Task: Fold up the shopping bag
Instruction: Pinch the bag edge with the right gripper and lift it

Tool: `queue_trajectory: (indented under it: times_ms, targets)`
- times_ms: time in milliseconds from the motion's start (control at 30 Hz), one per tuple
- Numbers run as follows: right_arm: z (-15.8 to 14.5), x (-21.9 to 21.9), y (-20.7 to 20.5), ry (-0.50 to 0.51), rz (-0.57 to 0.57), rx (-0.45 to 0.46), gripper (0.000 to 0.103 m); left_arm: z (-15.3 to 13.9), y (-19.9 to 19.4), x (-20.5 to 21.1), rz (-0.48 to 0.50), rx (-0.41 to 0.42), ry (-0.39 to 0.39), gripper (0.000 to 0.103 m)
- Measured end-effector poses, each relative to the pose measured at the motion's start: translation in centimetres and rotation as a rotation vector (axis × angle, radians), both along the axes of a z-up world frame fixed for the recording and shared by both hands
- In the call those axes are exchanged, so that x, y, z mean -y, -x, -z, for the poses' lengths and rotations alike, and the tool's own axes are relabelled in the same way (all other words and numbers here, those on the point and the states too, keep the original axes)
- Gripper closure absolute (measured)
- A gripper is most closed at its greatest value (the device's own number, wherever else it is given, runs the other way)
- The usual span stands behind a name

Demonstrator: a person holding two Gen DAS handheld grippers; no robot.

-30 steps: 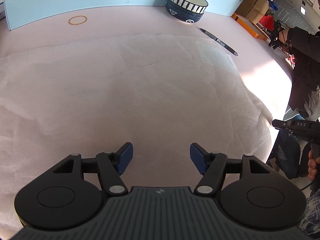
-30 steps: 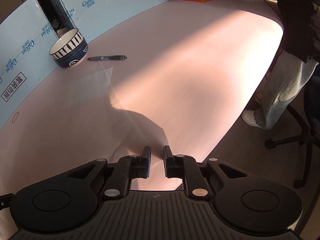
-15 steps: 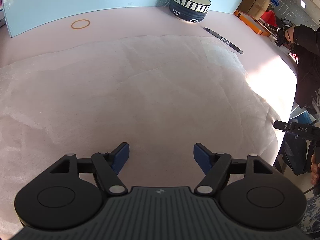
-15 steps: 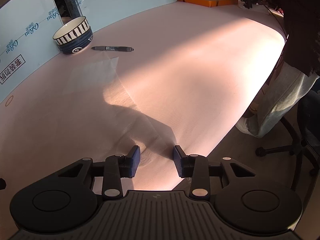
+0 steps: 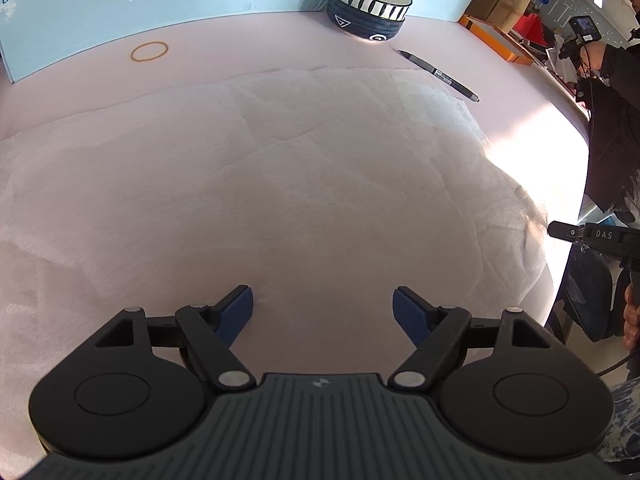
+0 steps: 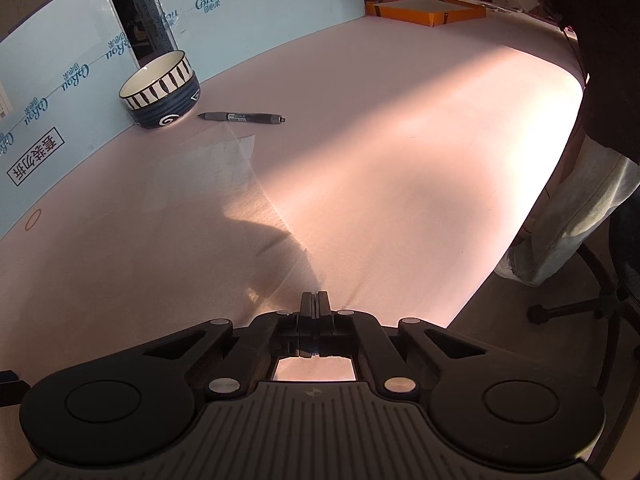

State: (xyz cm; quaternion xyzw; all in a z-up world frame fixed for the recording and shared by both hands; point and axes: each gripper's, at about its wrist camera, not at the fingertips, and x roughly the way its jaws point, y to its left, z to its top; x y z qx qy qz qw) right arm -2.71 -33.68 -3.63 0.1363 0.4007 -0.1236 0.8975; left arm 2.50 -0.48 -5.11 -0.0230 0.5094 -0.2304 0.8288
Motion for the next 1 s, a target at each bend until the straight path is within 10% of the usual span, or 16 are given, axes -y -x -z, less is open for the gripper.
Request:
queue_trajectory:
  times_ms: [667, 1000]
  targets:
    - [-0.9, 0.7, -0.6, 0.026, -0.057, 0.027, 0.103, -1.2, -0.4, 2.3, -0.021, 0.047, 0.037, 0.029]
    - [-5.5, -5.5, -1.8, -0.21, -0.326, 0.165, 0.103, 0.9, 0.1, 1.1, -0.049, 0.055, 0.147, 0.065]
